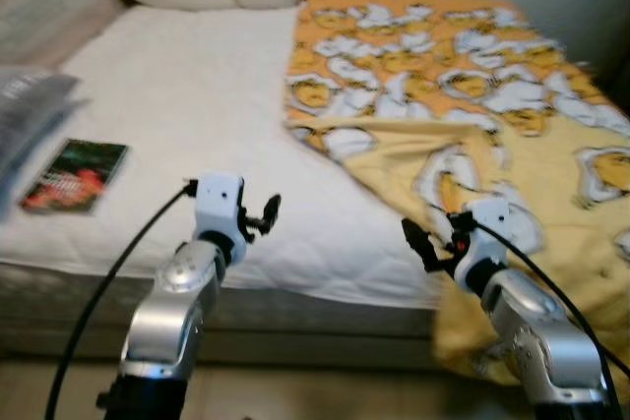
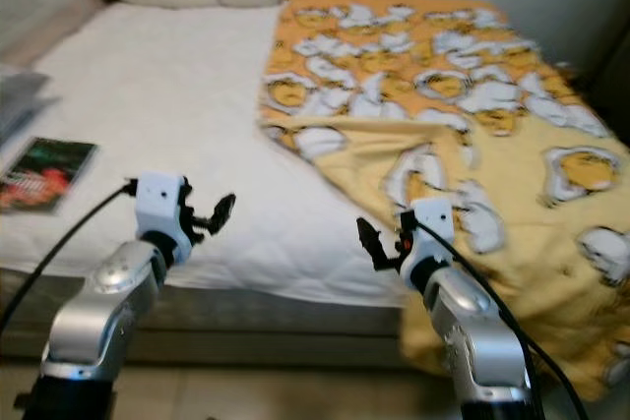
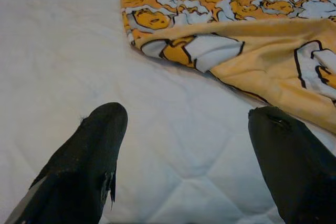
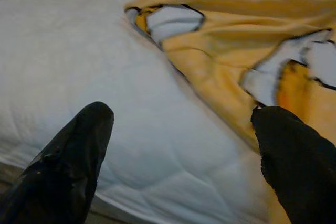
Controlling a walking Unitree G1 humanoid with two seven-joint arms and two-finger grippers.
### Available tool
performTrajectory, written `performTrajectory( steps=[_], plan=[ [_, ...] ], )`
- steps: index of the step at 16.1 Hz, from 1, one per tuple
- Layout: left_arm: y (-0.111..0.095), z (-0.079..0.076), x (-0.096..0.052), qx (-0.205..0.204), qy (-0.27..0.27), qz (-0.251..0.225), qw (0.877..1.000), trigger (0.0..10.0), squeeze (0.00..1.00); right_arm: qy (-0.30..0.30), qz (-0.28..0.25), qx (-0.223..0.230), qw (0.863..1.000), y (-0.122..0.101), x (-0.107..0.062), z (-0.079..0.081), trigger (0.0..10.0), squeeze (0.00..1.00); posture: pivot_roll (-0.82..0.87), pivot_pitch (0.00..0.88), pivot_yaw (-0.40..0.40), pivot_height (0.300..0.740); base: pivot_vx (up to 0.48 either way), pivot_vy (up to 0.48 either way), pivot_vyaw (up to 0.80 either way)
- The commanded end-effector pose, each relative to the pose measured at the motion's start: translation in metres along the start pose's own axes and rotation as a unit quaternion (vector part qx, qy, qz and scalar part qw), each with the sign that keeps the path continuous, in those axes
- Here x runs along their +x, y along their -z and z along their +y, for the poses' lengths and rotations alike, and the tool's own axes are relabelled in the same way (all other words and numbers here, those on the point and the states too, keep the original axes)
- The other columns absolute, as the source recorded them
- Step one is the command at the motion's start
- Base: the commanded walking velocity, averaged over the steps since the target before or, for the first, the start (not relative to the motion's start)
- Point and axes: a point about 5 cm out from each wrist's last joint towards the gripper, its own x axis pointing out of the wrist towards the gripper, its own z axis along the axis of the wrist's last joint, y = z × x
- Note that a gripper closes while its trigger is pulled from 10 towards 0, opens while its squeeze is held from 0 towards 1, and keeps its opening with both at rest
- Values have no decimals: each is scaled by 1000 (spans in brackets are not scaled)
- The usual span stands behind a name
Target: Clean up the room
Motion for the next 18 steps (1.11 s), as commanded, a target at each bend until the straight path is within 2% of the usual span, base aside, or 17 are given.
performTrajectory(
  steps=[1,5,6,7,8,9,10,14,18],
  plan=[
    [2,7,-1,3,-11,5,1000,10000,1000,-6,-7,-5,1000,-3,2,4,10000,1000,-32,0,18,740,0,-480,0],
    [1,6,-1,11,-11,3,1000,10000,1000,-6,-4,-6,1000,-1,2,3,10000,1000,-32,0,19,740,0,-450,0],
    [1,6,-1,10,-11,2,1000,10000,1000,-5,-1,-4,1000,0,2,3,10000,1000,-31,0,19,740,0,0,0],
    [1,6,-1,7,-11,1,1000,10000,741,-3,2,-4,1000,2,2,3,10000,1000,-32,0,20,740,0,0,0],
    [-1,6,-1,17,-5,-6,1000,10000,494,-1,4,-4,1000,3,1,3,10000,847,-33,0,23,740,0,0,0],
    [-1,5,-1,23,-3,-9,1000,10000,439,-1,5,-4,1000,3,1,2,10000,149,-33,0,23,740,0,0,0],
    [-2,4,-1,31,2,-15,999,10000,439,2,6,-5,1000,4,0,1,10000,0,-35,0,24,740,0,0,0],
    [-2,-1,-2,32,11,-21,999,10000,443,10,7,-6,1000,4,-3,-3,10000,0,-38,0,22,740,0,0,0],
    [-1,-1,-2,30,12,-26,999,10000,455,13,9,-15,1000,4,-3,-7,10000,0,-33,0,13,740,314,0,0]
  ],
)
